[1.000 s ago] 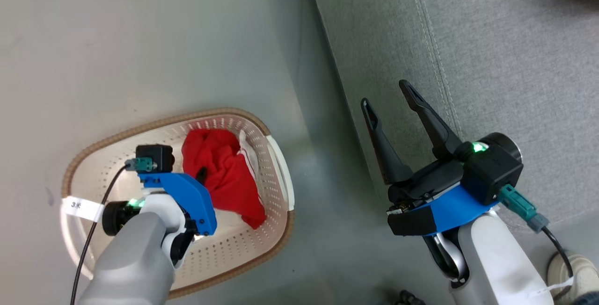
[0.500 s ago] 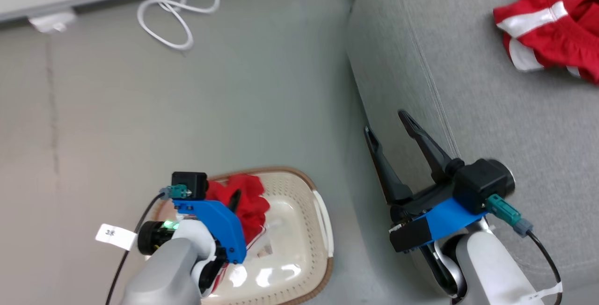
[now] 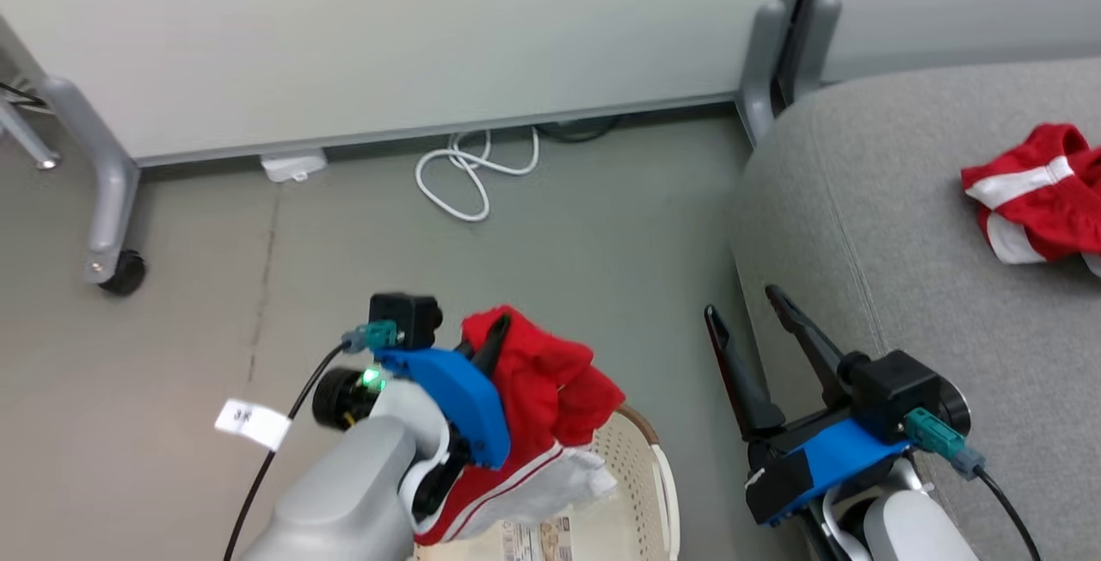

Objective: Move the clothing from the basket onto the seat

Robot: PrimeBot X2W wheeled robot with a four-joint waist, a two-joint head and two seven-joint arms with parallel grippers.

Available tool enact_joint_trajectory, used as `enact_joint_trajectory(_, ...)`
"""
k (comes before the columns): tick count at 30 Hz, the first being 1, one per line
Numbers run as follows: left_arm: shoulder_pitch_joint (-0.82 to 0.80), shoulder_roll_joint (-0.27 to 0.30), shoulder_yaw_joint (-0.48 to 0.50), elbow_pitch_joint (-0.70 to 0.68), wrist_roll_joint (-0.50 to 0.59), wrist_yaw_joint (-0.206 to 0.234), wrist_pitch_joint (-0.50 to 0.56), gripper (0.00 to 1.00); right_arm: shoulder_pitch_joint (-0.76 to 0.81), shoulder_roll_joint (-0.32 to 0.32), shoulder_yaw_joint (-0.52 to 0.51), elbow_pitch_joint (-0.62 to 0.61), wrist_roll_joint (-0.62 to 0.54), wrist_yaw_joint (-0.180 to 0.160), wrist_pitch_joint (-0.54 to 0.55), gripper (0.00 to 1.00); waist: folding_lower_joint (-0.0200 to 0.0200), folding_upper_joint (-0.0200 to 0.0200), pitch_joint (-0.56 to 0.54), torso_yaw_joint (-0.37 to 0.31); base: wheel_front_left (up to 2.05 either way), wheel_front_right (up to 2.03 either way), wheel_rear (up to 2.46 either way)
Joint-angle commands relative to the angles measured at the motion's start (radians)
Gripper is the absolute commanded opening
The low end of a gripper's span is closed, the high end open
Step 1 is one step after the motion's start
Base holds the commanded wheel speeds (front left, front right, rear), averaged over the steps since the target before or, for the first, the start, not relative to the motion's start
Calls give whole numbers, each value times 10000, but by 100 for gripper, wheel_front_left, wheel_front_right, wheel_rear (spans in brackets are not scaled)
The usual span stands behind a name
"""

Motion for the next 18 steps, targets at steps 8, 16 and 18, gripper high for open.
enact_joint_trajectory(8,-1272,-210,-749,-658,100,-21,-149,0,581,-9,69,-97,100,1,282,100,2,-1,-690,317,0,0,0)
enact_joint_trajectory(16,-2065,-430,-1336,-1379,37,-21,-294,0,925,-9,109,-152,142,1,433,100,2,-1,-1064,353,0,0,0)
enact_joint_trajectory(18,-2228,-450,-1475,-1580,58,-21,-312,0,976,-9,96,-166,138,1,472,100,2,-1,-1138,335,0,0,0)
